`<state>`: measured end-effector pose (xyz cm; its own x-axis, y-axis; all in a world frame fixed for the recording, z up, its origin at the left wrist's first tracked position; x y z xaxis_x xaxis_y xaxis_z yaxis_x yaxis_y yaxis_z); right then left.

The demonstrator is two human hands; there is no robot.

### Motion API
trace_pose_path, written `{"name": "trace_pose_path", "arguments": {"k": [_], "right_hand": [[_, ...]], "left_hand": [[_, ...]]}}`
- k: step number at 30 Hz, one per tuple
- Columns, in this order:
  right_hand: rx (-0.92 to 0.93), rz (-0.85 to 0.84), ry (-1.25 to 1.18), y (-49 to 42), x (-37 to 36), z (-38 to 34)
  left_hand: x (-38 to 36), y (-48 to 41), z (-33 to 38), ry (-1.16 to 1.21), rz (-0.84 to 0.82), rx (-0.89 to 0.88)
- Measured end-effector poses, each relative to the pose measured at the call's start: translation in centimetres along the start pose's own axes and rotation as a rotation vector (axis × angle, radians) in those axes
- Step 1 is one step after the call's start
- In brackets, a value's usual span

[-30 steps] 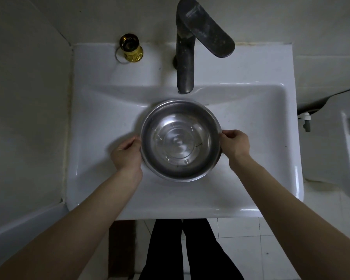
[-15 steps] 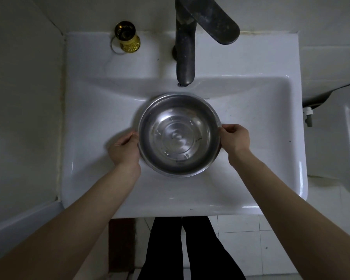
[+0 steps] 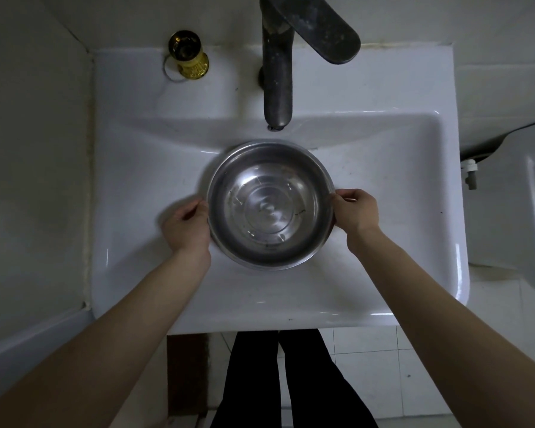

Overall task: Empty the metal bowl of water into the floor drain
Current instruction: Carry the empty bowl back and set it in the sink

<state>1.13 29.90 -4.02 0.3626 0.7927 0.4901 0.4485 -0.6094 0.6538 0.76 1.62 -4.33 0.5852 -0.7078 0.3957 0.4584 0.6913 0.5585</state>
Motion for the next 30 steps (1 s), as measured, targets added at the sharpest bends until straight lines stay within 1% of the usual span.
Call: {"name": "trace_pose_path", "arguments": {"k": [8, 15, 20, 25, 30], "right_hand": [[0.003, -0.018, 0.018, 0.25, -0.02, -0.01], [0.0, -0.024, 0.038, 0.42, -0.07, -0.03], [0.009, -0.01, 0.04, 0.49, -0.1, -0.24], [0.012, -0.014, 0.044, 0.55, -0.05, -0.21], [0.012, -0.014, 0.052, 0.56, -0.19, -0.18]], "left_hand": [[0.22, -0.11, 0.27, -0.012, 0.017, -0.021], [0.21, -0.13, -0.09, -0.035, -0.015, -0.006], [0.31, -0.05, -0.29, -0.034, 0.001, 0.067], [0.3, 0.18, -0.11, -0.024, 0.009, 0.035], [0.14, 0.31, -0.07, -0.02, 0.009, 0.043]]}}
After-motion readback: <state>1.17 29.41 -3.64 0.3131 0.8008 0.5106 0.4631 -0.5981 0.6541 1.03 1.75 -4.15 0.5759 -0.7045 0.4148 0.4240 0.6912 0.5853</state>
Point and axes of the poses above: each hand's wrist, its own y-axis away from the middle knuckle, its own x-axis out of the back of the hand, z = x × y, the point moved 2 cm from there along -y, towards the middle knuckle, and after that the axes turned 7 degrees about z, right-handed, at the moved point
